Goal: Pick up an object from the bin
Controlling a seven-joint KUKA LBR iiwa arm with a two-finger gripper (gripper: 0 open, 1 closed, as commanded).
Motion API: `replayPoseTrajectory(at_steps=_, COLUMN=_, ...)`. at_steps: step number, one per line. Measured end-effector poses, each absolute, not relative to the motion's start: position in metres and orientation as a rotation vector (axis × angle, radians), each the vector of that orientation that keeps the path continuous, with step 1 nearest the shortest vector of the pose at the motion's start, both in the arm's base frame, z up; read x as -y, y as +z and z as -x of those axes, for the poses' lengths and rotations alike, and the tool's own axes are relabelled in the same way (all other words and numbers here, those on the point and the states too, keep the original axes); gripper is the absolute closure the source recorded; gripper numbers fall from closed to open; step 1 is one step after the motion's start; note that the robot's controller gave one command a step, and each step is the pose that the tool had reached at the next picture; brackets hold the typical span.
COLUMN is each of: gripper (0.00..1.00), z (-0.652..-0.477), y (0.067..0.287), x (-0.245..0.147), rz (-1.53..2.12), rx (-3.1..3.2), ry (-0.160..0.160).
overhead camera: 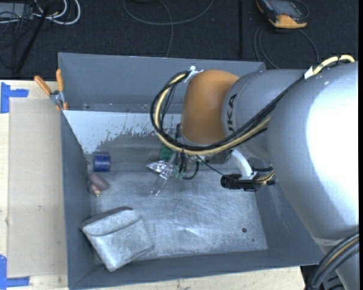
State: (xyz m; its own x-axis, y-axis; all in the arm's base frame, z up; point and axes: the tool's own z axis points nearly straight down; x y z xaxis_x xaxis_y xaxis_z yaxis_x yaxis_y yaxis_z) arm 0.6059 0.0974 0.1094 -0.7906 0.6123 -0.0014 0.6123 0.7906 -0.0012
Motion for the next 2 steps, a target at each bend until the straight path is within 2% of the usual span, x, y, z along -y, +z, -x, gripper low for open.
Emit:
replayPoseTrajectory(at_steps=1, gripper=0.0, z=-0.621, y=0.08, x=-0.092, rz=-1.343, rx=-2.836, ry=0.01)
replayPoseTrajectory(at_steps=2, gripper=0.0, z=-0.624, y=0.127, x=-0.115, rz=-1.17, rx=-2.912, ry=0.003)
